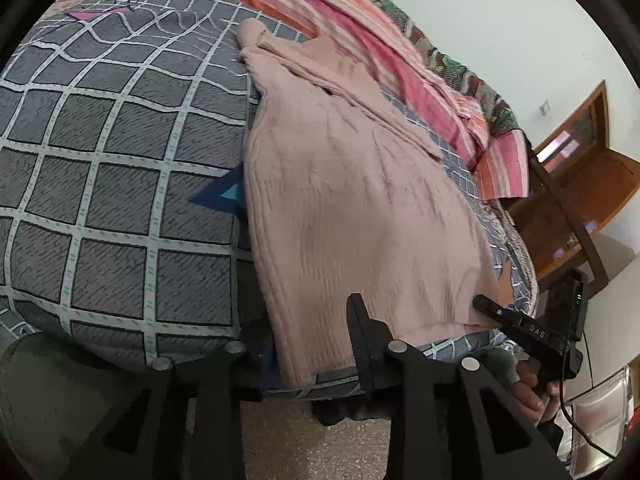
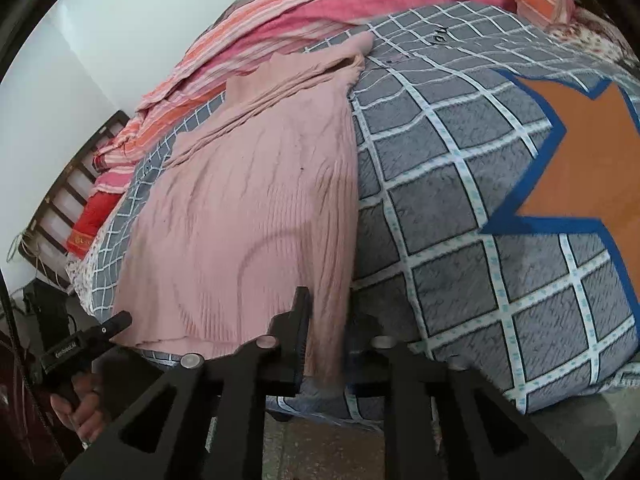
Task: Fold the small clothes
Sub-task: 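Close both tools on the sweater hem edge, then lift the hem with both tools, fold it toward the collar, open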
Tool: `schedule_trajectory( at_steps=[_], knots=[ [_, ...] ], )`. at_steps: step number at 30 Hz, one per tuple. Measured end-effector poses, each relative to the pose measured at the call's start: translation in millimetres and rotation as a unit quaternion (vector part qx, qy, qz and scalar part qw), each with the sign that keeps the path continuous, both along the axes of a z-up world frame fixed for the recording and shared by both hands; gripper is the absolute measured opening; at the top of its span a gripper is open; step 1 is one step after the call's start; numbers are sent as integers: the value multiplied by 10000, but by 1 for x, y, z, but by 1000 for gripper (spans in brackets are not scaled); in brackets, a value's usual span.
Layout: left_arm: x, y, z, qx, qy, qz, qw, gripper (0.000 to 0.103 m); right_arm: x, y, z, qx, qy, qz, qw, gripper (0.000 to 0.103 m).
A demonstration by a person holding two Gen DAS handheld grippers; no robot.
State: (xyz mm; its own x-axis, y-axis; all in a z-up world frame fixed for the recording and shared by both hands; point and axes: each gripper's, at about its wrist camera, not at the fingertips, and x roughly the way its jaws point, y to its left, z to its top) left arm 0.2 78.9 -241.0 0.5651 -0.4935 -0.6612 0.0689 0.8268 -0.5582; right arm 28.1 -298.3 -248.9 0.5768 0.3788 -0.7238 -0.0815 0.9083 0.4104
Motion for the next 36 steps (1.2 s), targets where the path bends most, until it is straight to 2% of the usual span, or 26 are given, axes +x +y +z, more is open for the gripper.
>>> schedule_trajectory(
  at_steps=[1, 6, 11, 17, 25, 28, 32, 36],
  knots=[
    [1, 3, -1, -58, 70, 38, 10000, 6, 0, 2, 3, -36, -40, 64, 10000, 5],
    [-4, 33, 10, -856, -183, 212, 9959, 6, -9, -1, 30, -1, -475, 107, 9988, 5],
    [-4, 46, 37, -1156, -558, 353, 9911, 6, -13, -8, 56, 95, -700, -60, 9975, 5],
    [5, 42, 72, -1123, -882, 280, 9894, 6, -7, -6, 87, 278, -903, -234, 9953, 5],
    [25, 43, 115, -1026, -1248, 422, 9860, 6, 6, -5, 119, 635, -1295, -449, 9885, 5],
    [36, 46, 135, -929, -1407, 626, 9837, 6, 16, -8, 128, 884, -1371, -568, 9850, 5],
    [59, 48, 149, -886, -1500, 799, 9815, 6, 32, -9, 143, 956, -1542, -672, 9811, 5],
    [85, 49, 149, -832, -1628, 997, 9781, 6, 57, -6, 154, 977, -1693, -771, 9777, 5]
  ],
)
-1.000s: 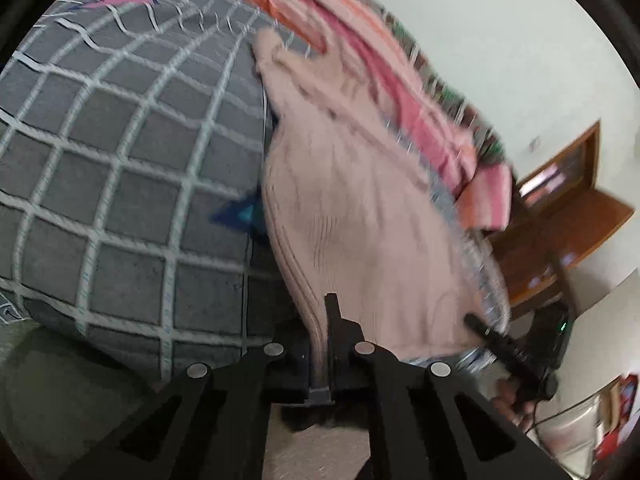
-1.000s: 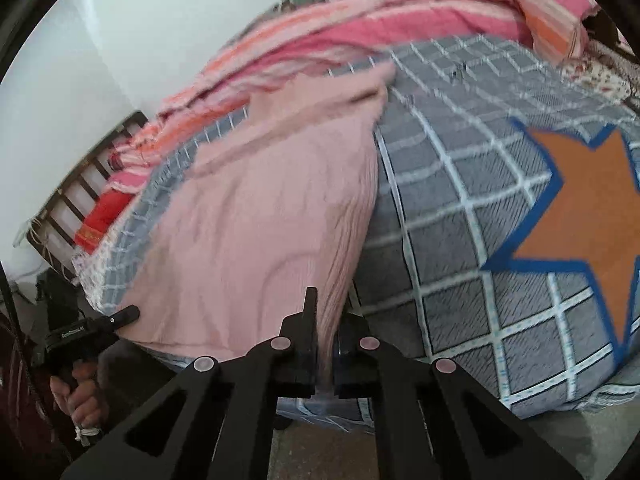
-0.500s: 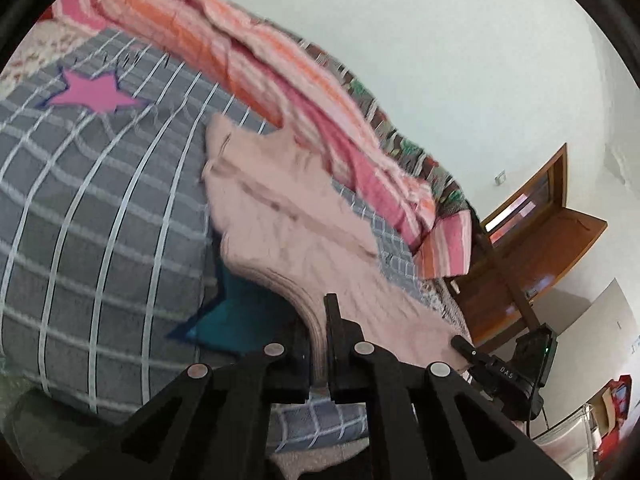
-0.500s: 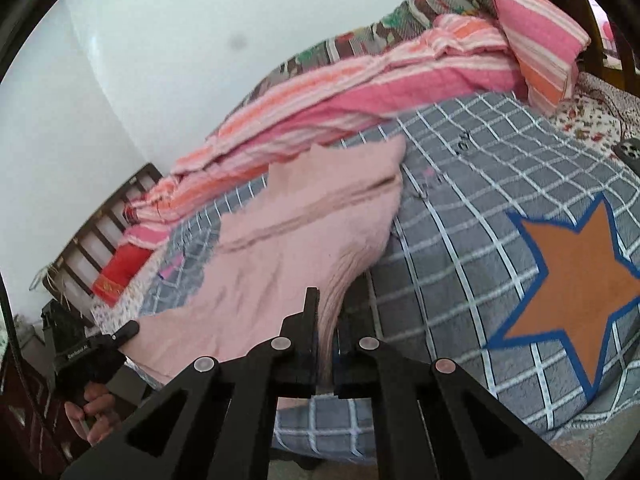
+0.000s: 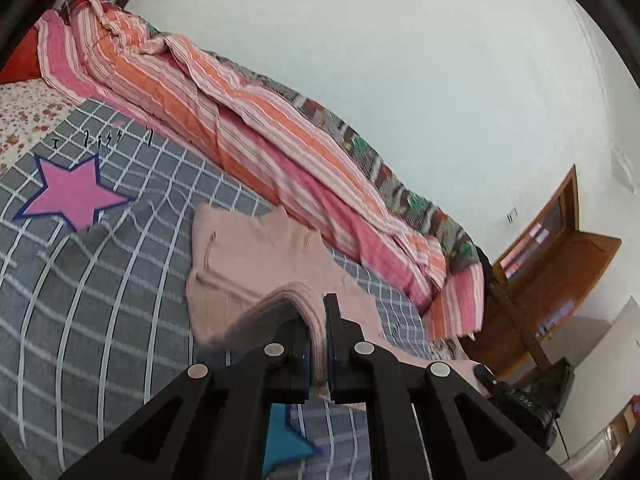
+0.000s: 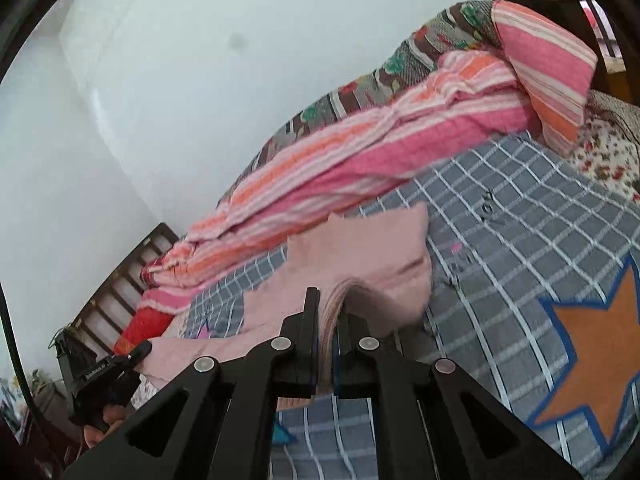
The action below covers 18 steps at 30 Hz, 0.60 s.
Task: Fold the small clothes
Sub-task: 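Lift the hem with both tools, fold it toward the collar, open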
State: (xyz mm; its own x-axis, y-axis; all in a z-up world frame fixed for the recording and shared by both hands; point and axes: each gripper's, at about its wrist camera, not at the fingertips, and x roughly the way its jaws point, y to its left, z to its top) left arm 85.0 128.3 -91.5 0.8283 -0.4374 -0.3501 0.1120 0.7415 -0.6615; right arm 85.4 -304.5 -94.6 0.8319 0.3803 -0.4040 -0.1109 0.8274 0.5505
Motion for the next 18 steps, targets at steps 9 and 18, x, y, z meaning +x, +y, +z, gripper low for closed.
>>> schedule_trajectory(
  at_steps=[9, 18],
  knots=[
    [87, -1, -16, -5, 318, 345, 9989, 6, 90, 6, 9, 97, 27, -133, 9999, 5],
    [182, -4, -52, -43, 971, 554, 9937, 6, 186, 8, -29, -225, 685, -205, 9972, 5]
  ],
)
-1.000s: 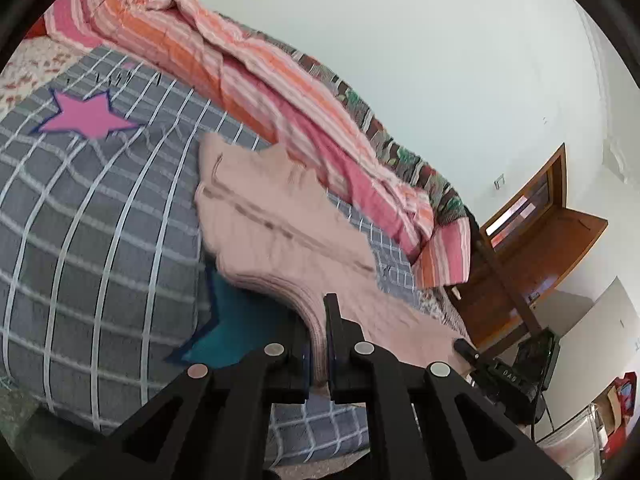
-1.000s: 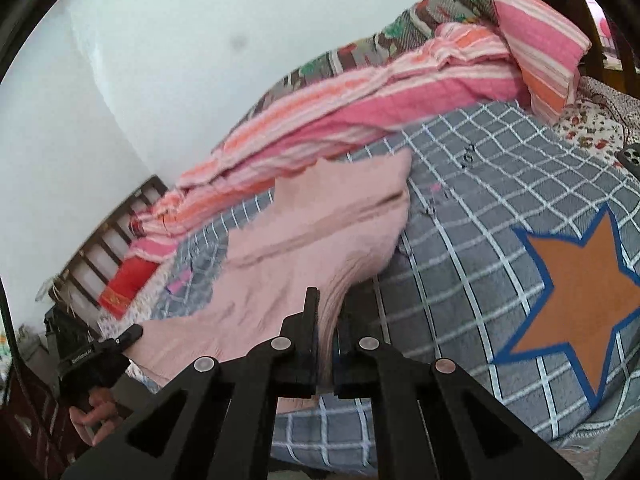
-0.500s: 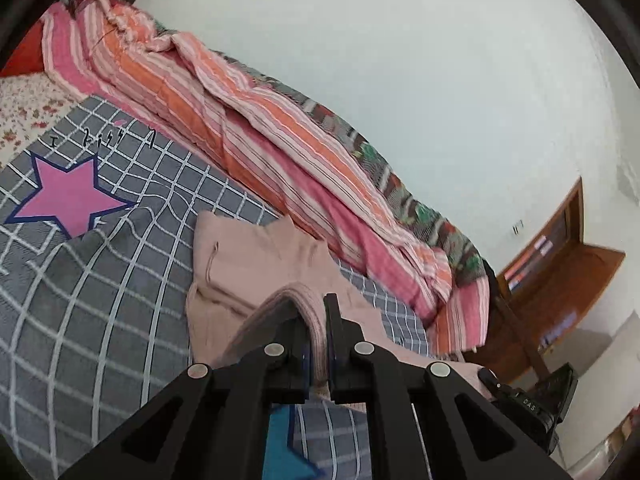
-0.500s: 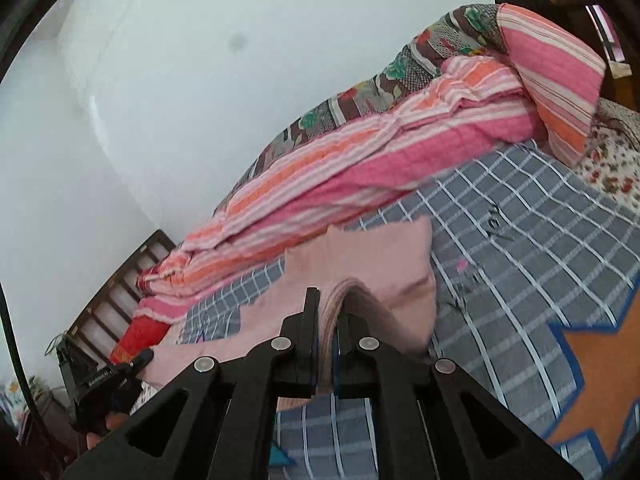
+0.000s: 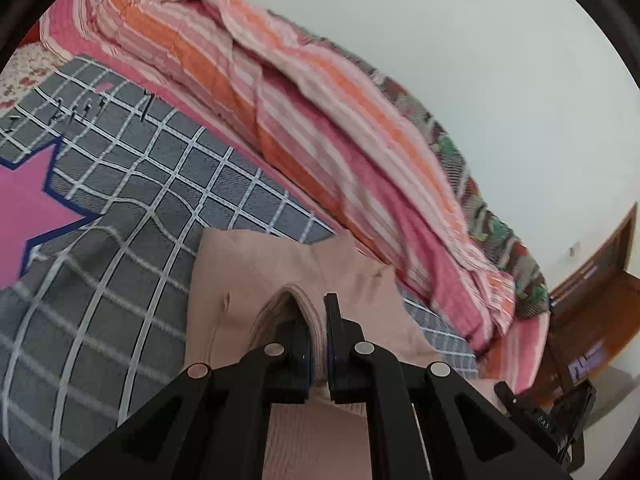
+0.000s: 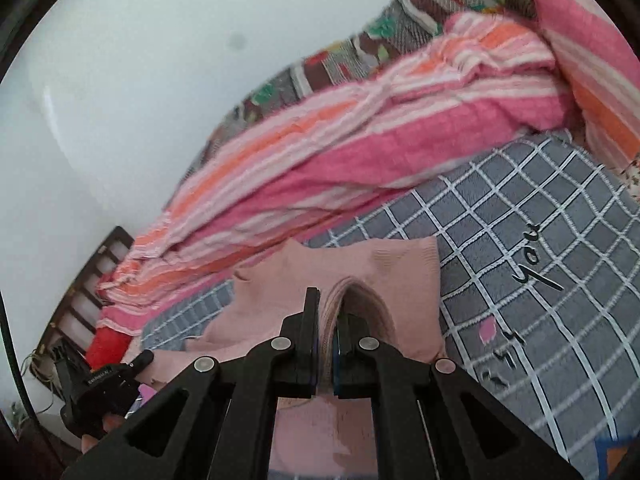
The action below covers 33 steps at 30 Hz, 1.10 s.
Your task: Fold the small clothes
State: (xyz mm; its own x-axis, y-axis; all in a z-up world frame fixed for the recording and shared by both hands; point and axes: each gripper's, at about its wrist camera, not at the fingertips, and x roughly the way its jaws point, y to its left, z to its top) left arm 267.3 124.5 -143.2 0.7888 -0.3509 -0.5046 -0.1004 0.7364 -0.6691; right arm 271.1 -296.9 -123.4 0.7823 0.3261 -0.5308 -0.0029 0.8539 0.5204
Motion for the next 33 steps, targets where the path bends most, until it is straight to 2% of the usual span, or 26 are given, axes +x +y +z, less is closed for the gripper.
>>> schedule_trajectory(
  at_steps=[4, 6, 8, 10, 11, 12, 13, 17, 19, 23, 27, 30, 33],
  knots=[
    [31, 2, -17, -2, 198, 50, 9998, 6, 35, 3, -20, -118, 263, 1, 9996, 5],
    [44, 1, -24, 80, 302, -5, 9995, 6, 49, 5, -30, -199, 303, 18, 9993, 5],
    [50, 2, -31, -8, 292, -98, 9995, 7, 57, 3, -40, -173, 319, -41, 9993, 5],
    [53, 2, -35, 50, 307, -156, 9994, 22, 60, 0, -49, 10, 312, -19, 9995, 12],
    [54, 1, -35, 208, 307, -145, 9992, 40, 62, 0, -51, 51, 339, 26, 9994, 27],
    [54, 1, -34, 322, 242, -117, 9991, 58, 62, 0, -53, 90, 312, 177, 9993, 38],
    [53, 2, -33, 369, 156, -85, 9992, 62, 61, 0, -54, 94, 212, 259, 9994, 53],
    [48, 0, -28, 338, 15, -143, 9993, 63, 55, 5, -50, -226, 48, 283, 9993, 55],
    [45, -6, -28, 558, 36, -154, 9983, 63, 52, 9, -51, -325, 92, 374, 9987, 55],
    [37, -19, -27, 848, 66, -303, 9959, 63, 37, 16, -51, -875, 180, 407, 9952, 55],
    [16, -32, -20, 1336, -27, -385, 9903, 63, 16, 22, -42, -1292, 91, 433, 9906, 55],
    [-6, -36, -16, 1602, -99, -414, 9862, 63, -11, 22, -39, -1257, 1, 544, 9906, 56],
    [-32, -31, -19, 1475, -78, -456, 9880, 64, -38, 19, -45, -1132, 95, 541, 9921, 59]
  ],
)
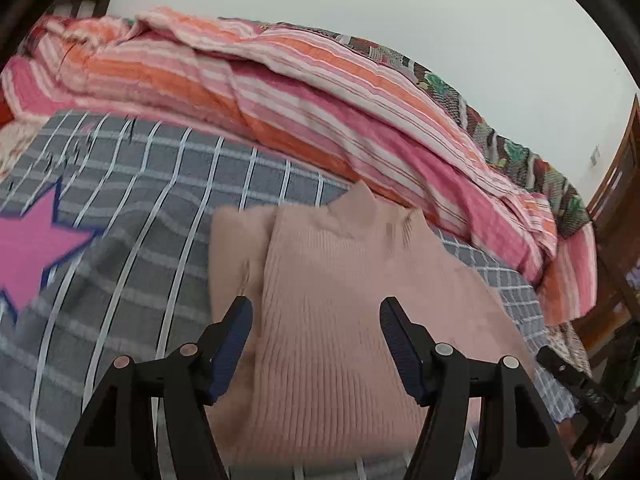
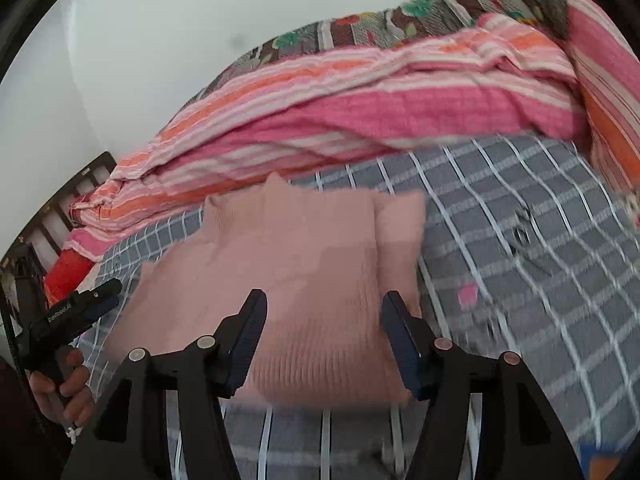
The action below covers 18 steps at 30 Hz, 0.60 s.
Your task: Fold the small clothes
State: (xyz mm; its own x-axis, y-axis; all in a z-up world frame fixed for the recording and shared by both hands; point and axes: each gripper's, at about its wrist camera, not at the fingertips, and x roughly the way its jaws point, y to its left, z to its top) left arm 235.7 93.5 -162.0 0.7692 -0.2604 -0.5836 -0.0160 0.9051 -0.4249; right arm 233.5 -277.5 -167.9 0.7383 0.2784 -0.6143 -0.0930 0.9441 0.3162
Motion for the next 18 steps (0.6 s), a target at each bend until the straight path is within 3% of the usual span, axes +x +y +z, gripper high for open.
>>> schedule_trajectory(
  at_steps=[10, 15, 18],
  knots=[
    [-80, 3, -26, -563, 201, -168, 9981, 66, -53, -10, -26, 175, 529, 16, 9984, 59],
    [-70, -2, -44, -1023, 485, -308, 9931, 67, -50, -11, -36, 279, 665, 72, 9974, 60],
    [-61, -1, -52, -1204, 422, -243, 9915, 67, -45, -12, -41, 506, 626, 45, 9967, 68]
  ],
)
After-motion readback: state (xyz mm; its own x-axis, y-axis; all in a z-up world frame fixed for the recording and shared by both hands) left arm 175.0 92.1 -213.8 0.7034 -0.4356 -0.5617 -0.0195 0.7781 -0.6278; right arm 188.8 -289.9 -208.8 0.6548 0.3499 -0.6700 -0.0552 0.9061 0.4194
